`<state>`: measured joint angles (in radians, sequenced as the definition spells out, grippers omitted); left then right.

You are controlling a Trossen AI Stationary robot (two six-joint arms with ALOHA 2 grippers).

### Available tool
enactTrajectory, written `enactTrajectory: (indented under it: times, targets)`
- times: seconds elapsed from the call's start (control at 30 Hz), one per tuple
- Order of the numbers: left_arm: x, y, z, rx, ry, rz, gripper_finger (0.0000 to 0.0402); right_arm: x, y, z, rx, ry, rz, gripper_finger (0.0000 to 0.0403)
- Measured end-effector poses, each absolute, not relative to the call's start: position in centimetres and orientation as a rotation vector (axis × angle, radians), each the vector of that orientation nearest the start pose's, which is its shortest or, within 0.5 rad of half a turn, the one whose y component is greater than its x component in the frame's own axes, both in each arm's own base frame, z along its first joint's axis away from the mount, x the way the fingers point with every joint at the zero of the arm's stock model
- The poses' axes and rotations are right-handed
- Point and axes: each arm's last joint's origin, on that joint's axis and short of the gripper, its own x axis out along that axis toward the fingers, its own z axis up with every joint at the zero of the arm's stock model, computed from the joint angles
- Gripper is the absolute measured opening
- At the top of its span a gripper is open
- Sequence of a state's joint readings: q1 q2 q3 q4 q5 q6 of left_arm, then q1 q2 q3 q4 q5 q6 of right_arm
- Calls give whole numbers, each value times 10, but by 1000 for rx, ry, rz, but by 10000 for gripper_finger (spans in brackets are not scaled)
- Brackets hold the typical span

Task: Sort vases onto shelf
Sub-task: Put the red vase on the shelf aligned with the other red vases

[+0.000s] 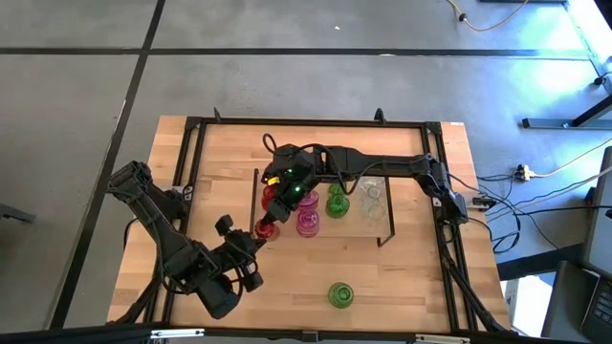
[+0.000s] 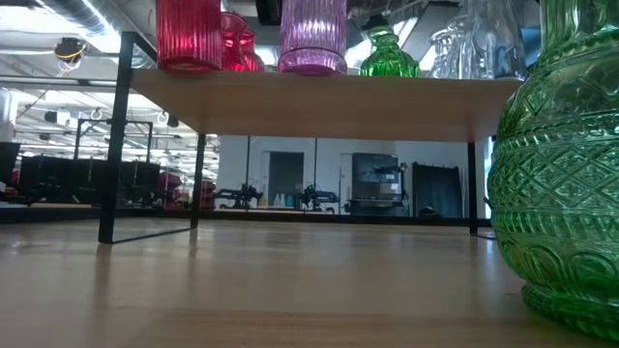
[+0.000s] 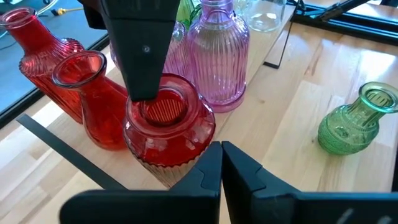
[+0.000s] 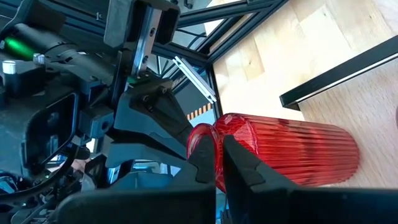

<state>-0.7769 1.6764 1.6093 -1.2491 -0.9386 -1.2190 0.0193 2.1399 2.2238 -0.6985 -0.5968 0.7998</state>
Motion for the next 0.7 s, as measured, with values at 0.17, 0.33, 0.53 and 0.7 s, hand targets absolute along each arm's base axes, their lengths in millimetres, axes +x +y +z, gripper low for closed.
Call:
enactTrajectory:
  times: [0.17, 0.33, 0.53, 0.7]
  targets:
    - [242, -205, 327, -135, 610, 584, 0, 476, 25, 353, 928, 813, 326, 1]
    - [242, -201, 326, -120, 642, 596, 0, 476, 25, 353, 928, 815, 325, 1]
    - [246, -197, 326, -91, 658, 597, 0, 475, 25, 354, 925, 816, 322, 2]
    - [246, -196, 326, -90, 659, 597, 0, 475, 25, 354, 925, 816, 322, 2]
